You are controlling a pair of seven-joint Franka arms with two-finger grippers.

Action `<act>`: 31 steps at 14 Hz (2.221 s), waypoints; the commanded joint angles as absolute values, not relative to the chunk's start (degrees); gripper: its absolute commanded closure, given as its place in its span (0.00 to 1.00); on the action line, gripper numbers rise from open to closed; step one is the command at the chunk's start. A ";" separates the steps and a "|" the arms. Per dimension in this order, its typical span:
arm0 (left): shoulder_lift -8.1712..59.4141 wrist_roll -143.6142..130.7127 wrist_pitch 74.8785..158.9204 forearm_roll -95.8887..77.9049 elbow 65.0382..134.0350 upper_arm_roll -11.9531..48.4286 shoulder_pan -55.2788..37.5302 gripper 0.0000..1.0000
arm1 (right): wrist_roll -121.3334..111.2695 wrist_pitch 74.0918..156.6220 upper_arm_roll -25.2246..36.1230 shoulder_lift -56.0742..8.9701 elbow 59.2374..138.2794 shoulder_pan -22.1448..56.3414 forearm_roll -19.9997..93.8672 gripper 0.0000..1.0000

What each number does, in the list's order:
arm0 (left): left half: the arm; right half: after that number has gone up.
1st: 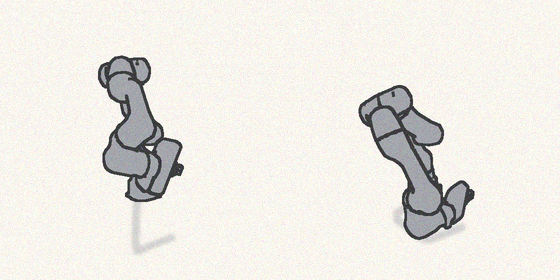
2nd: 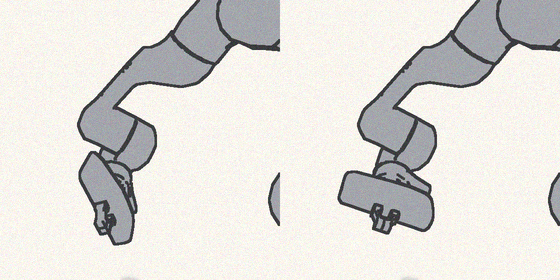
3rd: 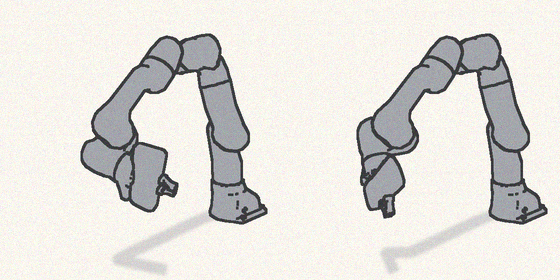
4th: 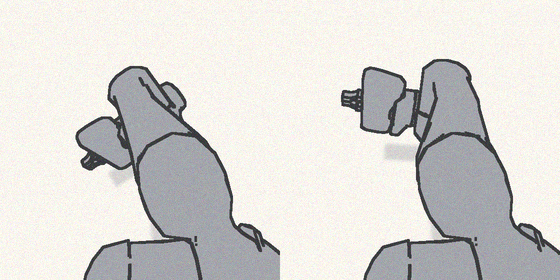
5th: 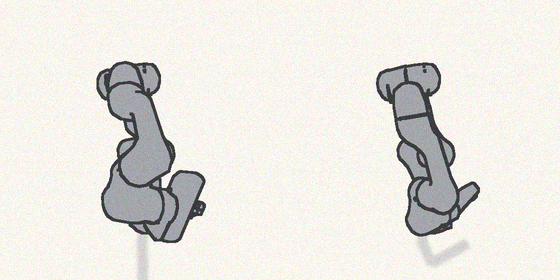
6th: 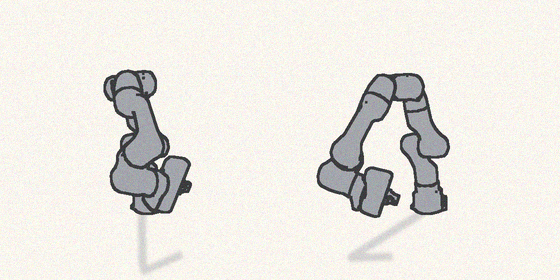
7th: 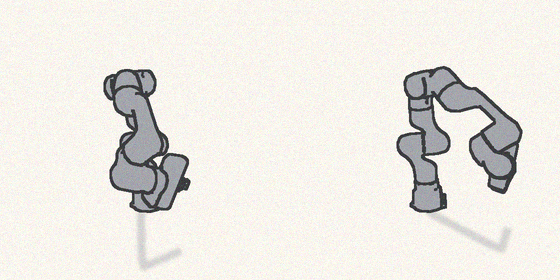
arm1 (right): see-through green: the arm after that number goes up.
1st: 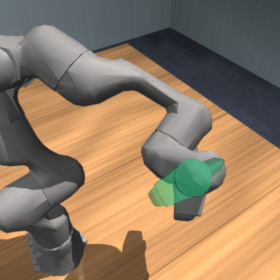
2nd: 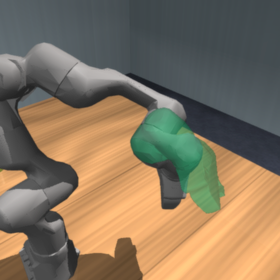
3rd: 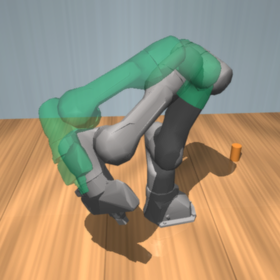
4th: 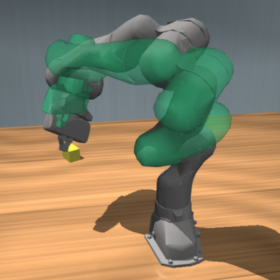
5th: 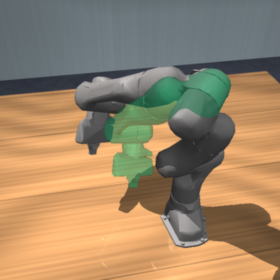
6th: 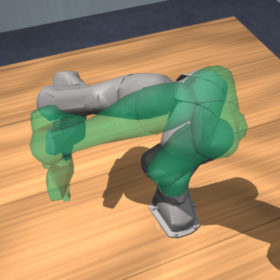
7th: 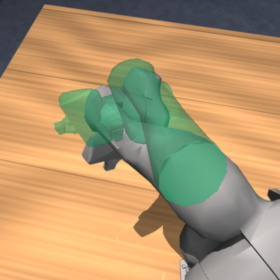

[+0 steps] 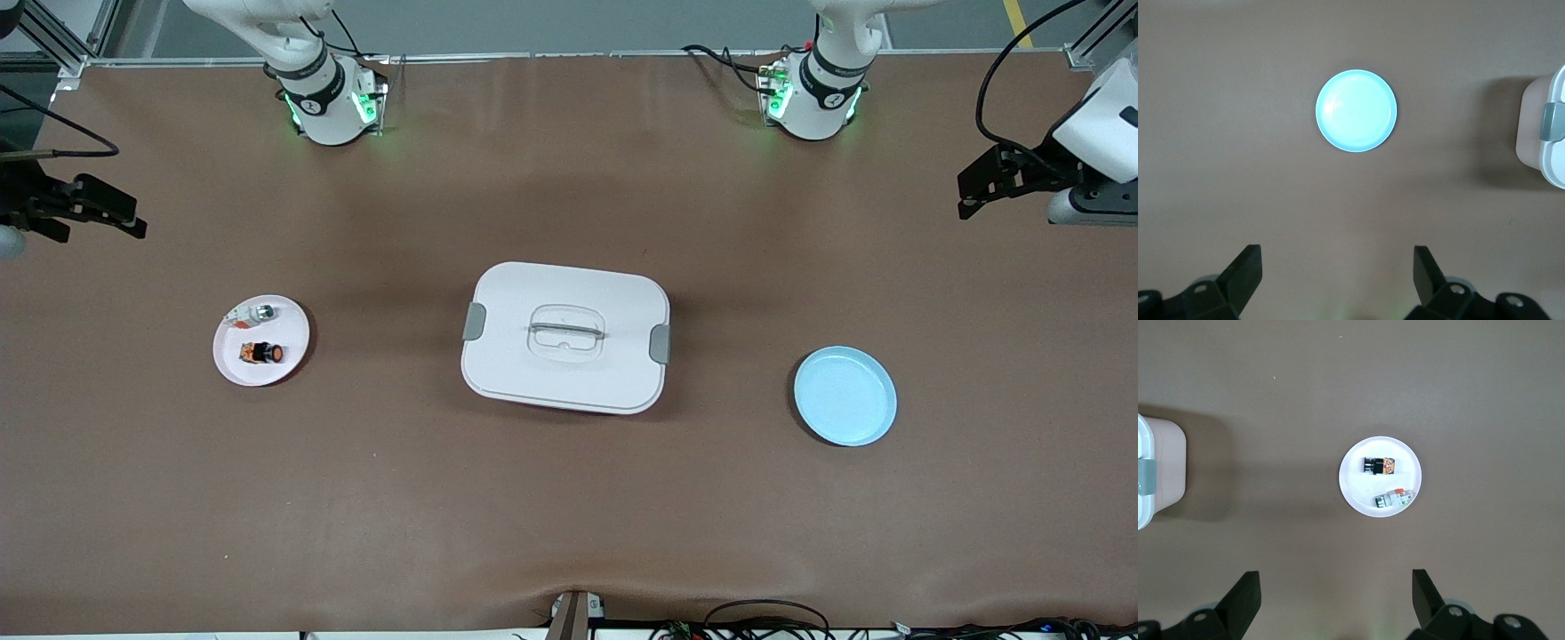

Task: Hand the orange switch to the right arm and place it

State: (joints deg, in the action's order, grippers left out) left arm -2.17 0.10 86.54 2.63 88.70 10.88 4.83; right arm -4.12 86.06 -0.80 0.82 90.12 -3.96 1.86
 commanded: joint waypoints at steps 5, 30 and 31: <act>-3.60 0.70 87.36 3.08 90.09 11.16 5.01 0.00 | -3.43 86.31 -0.97 4.65 94.03 -6.23 2.81 0.00; -2.55 -5.10 87.01 -0.27 87.80 11.25 4.75 0.00 | -3.25 87.81 -1.05 10.46 99.49 -4.22 3.25 0.00; -2.55 -5.10 86.84 -0.09 87.80 11.25 4.75 0.00 | -2.64 87.28 -1.05 10.55 99.32 -4.22 3.34 0.00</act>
